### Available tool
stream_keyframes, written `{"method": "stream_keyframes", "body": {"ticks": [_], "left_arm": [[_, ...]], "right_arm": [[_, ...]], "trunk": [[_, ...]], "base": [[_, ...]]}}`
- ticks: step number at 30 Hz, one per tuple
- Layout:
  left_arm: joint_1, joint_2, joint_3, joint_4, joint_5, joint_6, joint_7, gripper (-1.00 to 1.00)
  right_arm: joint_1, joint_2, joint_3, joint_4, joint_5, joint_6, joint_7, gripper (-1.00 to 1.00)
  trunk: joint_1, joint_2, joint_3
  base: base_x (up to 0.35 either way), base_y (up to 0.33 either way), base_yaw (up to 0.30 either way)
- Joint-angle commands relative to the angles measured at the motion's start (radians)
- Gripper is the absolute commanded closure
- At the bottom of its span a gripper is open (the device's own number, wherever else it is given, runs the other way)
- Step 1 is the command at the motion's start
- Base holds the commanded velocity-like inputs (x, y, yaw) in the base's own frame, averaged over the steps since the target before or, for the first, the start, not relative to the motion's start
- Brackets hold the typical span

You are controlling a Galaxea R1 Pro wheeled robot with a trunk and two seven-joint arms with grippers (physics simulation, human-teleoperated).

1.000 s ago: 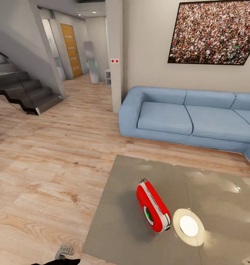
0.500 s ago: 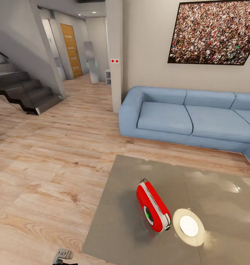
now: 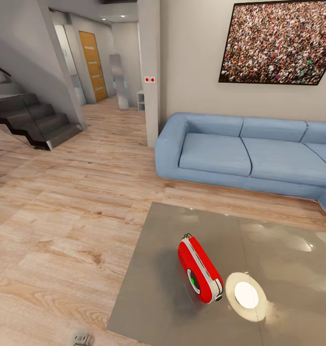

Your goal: Turn on the radio receiver that's on the table in the living room.

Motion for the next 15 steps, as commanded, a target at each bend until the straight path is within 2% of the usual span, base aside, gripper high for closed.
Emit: {"method": "stream_keyframes", "body": {"ticks": [1, 3, 7, 11, 13, 15], "left_arm": [[0.000, 0.000, 0.000, 0.007, 0.000, -0.003, 0.001, 1.00], [0.000, -0.003, -0.001, 0.040, -0.002, -0.021, 0.015, 1.00], [0.000, -0.006, -0.005, 0.148, -0.004, -0.075, 0.089, 1.00], [0.000, -0.010, -0.007, 0.280, -0.007, -0.151, 0.161, 1.00], [0.000, -0.016, -0.007, 0.370, -0.008, -0.207, 0.206, 1.00], [0.000, -0.021, -0.007, 0.411, -0.009, -0.231, 0.228, 1.00]], "right_arm": [[0.000, 0.005, -0.001, 0.004, 0.000, 0.000, -0.001, -1.00], [0.000, 0.026, -0.001, 0.021, 0.000, -0.001, -0.002, -1.00], [-0.001, 0.071, 0.000, 0.044, 0.001, -0.001, -0.003, -1.00], [0.000, 0.118, 0.000, 0.065, 0.001, 0.000, -0.006, -1.00], [0.000, 0.153, 0.000, 0.071, 0.001, 0.000, -0.016, -1.00], [0.000, 0.171, 0.000, 0.073, 0.001, 0.001, -0.024, -1.00]], "trunk": [[0.000, 0.000, 0.000], [0.000, 0.000, 0.000], [0.000, 0.000, 0.000], [0.000, 0.000, 0.000], [0.000, 0.000, 0.000], [0.000, 0.000, 0.000]], "base": [[0.000, 0.000, 0.000], [0.000, 0.000, 0.000], [0.000, 0.000, 0.000], [0.000, 0.000, 0.000], [0.000, 0.000, 0.000], [0.000, 0.000, 0.000]]}}
